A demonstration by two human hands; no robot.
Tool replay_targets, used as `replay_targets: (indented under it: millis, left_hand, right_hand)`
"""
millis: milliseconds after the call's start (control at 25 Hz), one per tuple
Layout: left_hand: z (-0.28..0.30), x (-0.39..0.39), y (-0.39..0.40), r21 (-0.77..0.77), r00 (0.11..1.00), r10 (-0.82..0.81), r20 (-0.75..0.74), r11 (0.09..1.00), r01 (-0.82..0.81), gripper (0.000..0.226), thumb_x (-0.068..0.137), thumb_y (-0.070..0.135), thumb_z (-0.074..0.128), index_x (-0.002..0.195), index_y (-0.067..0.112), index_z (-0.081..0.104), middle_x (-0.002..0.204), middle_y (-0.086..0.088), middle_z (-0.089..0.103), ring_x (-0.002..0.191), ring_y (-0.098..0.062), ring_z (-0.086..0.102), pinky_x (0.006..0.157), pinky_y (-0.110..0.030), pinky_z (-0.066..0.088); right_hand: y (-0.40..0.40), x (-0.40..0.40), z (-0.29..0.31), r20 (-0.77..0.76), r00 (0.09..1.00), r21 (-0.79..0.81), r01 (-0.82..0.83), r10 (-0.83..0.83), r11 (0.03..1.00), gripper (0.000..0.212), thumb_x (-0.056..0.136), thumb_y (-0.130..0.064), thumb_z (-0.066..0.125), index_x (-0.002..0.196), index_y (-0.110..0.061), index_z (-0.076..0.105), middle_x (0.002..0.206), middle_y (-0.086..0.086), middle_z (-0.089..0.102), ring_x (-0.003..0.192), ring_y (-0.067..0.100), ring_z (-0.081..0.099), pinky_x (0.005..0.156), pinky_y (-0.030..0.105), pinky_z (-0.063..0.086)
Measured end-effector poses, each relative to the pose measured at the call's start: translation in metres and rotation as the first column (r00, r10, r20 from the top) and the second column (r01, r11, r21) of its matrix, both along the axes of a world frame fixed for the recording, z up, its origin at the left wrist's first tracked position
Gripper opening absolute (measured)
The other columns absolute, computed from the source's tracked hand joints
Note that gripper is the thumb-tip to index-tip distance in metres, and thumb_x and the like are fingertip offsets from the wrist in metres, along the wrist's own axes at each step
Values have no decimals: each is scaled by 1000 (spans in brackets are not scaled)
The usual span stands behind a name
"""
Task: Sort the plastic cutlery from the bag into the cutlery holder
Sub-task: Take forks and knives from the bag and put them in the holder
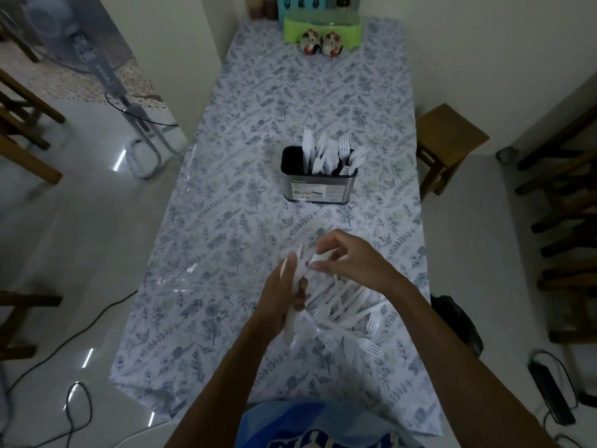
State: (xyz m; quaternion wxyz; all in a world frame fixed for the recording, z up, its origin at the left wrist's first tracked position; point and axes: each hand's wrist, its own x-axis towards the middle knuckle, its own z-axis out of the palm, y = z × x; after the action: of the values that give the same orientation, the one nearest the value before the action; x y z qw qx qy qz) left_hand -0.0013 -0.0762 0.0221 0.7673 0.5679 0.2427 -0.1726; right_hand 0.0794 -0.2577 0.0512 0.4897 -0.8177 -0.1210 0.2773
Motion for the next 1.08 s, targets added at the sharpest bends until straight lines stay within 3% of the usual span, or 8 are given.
replay_targets:
  millis: [120,200,280,400,560,760,920,1080]
  left_hand:
    - [-14,-18,20,-197,980,158,-121,964,-180,64,86,64,66,124,13,60,78,-3,56,58,-14,48,49,-27,41]
    - [-16,-24,30,-185,963,246,-112,947,-263,38,94,42,68,116,12,61,81,-5,56,59,-15,50,51,-29,45]
    - [-13,-21,38,-141,952,296,-81,942,-305,18,100,27,62,108,11,57,78,-5,55,57,-16,51,52,-30,46]
    - [-11,-12,48,-47,951,309,-1,950,-308,17,105,17,53,120,9,56,79,-7,57,58,-17,52,51,-30,46]
    - [4,5,37,219,976,169,140,956,-197,15,101,26,61,112,16,64,72,-7,52,54,-16,45,46,-27,39]
    - [30,27,6,502,888,-240,393,865,12,15,101,26,61,102,11,63,86,-7,68,72,-20,69,66,-37,60]
    - [43,23,-11,239,946,-219,241,958,162,38,107,41,43,116,7,58,94,-14,73,70,-29,71,58,-39,58]
    - [23,3,2,117,980,-53,192,993,31,26,103,37,55,119,17,60,83,-11,61,57,-18,53,52,-31,47]
  right_hand:
    - [4,21,-55,141,982,-405,-55,122,913,45,90,-32,70,132,-24,56,131,2,58,110,20,57,88,37,52]
    - [10,23,-88,235,920,-635,-98,313,766,44,94,-25,59,137,-18,52,137,12,50,118,32,49,90,43,52]
    - [13,22,-106,335,844,-708,-67,419,703,38,92,-24,62,128,-14,58,129,16,53,112,37,52,82,46,56]
    - [12,20,-104,421,777,-748,6,468,663,32,80,-24,79,107,-14,67,107,14,63,95,36,62,72,44,58]
    - [-1,10,-60,592,737,-552,75,327,830,14,84,-24,76,95,-16,71,89,6,64,81,26,64,58,37,55]
    - [-7,2,28,462,841,-349,-121,283,929,9,89,-36,71,94,-28,70,87,-10,67,79,11,63,67,32,52]
    - [6,-6,46,356,934,-100,51,-12,994,22,82,-37,80,94,-27,64,81,-10,70,71,7,67,64,29,56]
    - [21,-26,13,206,951,29,229,-230,973,30,88,-45,73,99,-21,60,85,-9,71,72,3,67,63,17,52]
